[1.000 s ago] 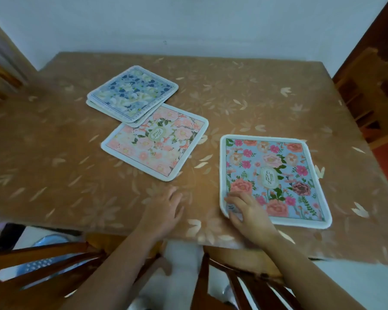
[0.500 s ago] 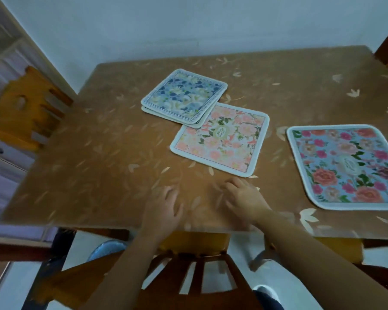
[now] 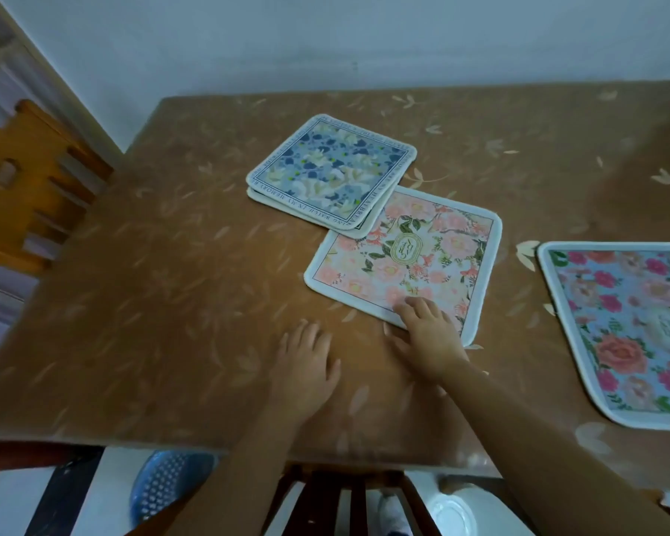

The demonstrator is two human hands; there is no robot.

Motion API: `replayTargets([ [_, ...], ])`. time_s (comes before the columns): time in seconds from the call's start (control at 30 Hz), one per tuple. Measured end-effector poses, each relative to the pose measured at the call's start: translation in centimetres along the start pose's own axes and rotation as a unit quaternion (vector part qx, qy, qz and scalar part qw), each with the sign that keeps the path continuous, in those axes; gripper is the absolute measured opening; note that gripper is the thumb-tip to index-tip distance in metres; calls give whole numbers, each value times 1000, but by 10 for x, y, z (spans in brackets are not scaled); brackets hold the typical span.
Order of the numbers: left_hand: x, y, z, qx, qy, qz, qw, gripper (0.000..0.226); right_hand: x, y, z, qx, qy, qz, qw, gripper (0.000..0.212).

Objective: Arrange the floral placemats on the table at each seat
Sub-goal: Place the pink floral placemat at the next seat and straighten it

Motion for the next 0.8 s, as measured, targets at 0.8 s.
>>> replayTargets([
  [0.8, 66, -28, -16, -56, -141, -2, 988, 51, 1, -16, -25, -65, -54, 24, 996, 33],
])
Point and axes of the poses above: each hand's wrist, its own x-axis towards the middle knuckle, its own y-axis out of the back of the hand, z = x × y, the point moved 4 cm from there along x, towards the middle knuckle, and after that the axes turned 8 degrees about z, right-handed, at the moved point
